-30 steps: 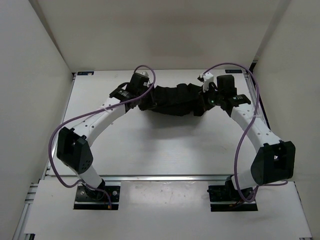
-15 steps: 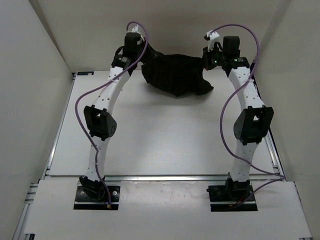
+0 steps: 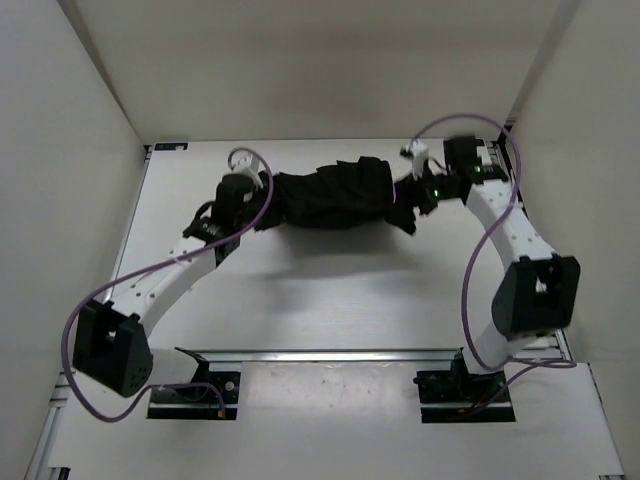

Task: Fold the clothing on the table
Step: Flatten the skirt out

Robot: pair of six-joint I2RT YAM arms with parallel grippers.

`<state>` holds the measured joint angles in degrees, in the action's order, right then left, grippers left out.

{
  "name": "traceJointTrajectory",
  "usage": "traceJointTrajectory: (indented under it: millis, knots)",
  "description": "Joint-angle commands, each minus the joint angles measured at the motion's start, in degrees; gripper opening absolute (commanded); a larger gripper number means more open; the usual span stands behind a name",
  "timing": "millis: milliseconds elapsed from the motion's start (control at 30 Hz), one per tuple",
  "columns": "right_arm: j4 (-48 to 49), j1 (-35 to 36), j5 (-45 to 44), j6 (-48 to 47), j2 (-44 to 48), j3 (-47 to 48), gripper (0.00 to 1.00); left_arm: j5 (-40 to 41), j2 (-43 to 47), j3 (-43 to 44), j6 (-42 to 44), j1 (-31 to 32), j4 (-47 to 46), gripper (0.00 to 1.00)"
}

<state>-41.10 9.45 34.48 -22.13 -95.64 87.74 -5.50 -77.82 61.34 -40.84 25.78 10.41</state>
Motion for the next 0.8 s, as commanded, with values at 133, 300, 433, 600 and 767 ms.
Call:
traceJointTrajectory:
  millis: [133,300,433,600,767]
  knots:
    - [-5.06,-3.80,-6.46,-7.85,24.16,-25.42,0.99,2.23,14.34,-17.56,0.67,3.14,10.84,0.99]
    - [1.47,-9.10,-5.19,-3.89,28.50,-23.94,0.99,5.32,21.57,-17.57,0.94,-4.57,11.91,0.99]
    - [-3.00,-10.58,-1.02,-0.55,20.59,-22.80,0.98,1.46,17.01,-16.78,0.67,-4.26,13.93,0.98]
    - [-9.95,-16.74,11.22,3.85,3.04,-17.18,0.89,-3.90,11.38,-20.81,-6.25,-1.44,11.31,0.85]
    - [-6.80,-17.10,11.06,3.42,-3.59,-15.77,0.90,-1.89,10.41,-24.60,-10.57,1.81,9.10,0.88]
